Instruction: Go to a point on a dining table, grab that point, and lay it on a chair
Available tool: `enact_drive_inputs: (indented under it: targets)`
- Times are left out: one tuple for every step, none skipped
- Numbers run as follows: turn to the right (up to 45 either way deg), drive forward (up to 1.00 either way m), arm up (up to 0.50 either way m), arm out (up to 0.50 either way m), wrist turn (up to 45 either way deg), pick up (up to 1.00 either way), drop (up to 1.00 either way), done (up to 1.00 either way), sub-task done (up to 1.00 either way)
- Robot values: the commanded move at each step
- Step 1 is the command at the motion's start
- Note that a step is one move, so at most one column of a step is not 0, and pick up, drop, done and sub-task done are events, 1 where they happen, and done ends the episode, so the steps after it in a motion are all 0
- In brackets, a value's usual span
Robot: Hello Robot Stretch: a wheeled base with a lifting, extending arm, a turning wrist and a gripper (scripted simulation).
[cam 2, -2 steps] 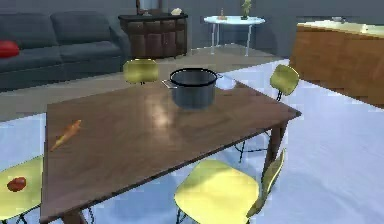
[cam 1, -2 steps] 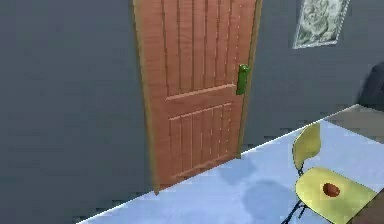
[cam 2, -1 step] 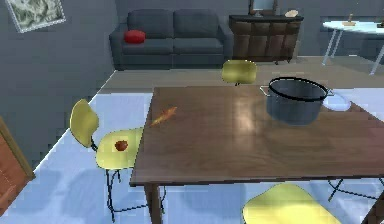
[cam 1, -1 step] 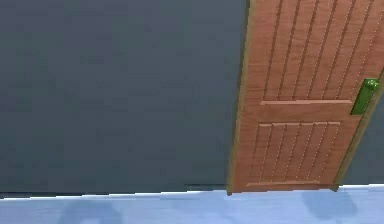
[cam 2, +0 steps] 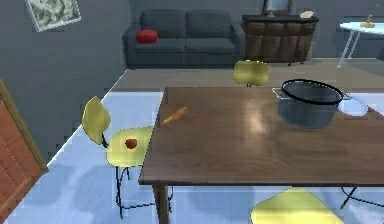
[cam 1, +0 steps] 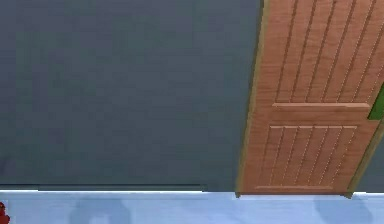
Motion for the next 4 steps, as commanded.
enact_drive_inputs:
  targets:
    - [45.0, 0.0, 0.0, 0.0, 0.0, 0.0, 0.0, 0.0, 0.0]
    - [0.0, 0.7, 0.0, 0.0, 0.0, 0.0, 0.0, 0.0, 0.0]
    - [42.0, 0.0, 0.0, 0.0, 0.0, 0.0, 0.0, 0.0, 0.0]
    - [0.0, 0.05, 0.0, 0.0, 0.0, 0.0, 0.0, 0.0, 0.0]
